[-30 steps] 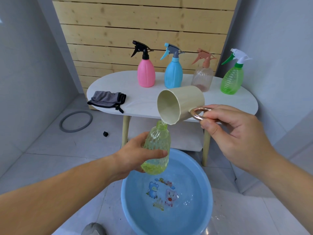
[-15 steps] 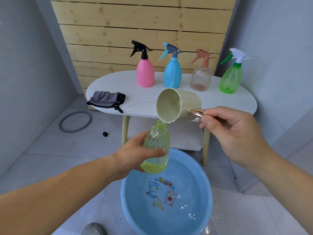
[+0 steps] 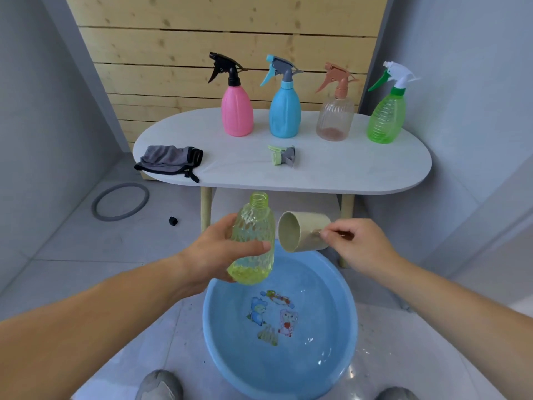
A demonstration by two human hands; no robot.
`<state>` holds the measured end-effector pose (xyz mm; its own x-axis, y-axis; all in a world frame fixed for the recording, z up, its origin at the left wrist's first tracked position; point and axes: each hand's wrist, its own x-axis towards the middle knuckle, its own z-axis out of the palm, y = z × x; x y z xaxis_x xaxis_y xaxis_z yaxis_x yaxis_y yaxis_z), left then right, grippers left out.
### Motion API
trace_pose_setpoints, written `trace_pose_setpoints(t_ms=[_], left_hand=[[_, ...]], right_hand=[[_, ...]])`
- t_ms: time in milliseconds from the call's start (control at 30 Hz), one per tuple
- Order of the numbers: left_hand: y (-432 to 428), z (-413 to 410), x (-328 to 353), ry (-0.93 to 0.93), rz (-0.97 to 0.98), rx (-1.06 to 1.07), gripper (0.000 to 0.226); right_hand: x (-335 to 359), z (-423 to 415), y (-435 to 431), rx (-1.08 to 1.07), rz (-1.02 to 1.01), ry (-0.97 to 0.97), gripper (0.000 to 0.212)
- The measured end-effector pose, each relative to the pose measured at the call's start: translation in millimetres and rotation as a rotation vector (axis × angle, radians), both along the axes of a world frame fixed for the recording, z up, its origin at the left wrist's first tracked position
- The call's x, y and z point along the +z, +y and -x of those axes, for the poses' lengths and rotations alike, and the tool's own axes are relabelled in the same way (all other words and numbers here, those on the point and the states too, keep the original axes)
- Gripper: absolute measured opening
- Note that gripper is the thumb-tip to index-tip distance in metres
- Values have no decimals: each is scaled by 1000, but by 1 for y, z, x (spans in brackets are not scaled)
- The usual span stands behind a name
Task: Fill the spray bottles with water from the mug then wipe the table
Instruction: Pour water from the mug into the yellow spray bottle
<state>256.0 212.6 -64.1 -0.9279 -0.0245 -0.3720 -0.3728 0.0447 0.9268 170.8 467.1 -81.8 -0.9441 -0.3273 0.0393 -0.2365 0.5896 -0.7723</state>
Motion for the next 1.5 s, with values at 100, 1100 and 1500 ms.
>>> trace_pose_setpoints(t_ms=[100,1100,1500], left_hand=[[0,1,-1,-1,8,3,63],[16,3,8,-3,4,21,53],[22,15,19,29,-40,28,56]], right_hand=[[-5,-1,4,115,-166,91,11],[29,3,21,214,-68,467,7],[79,91,48,-407,888,-258,26]])
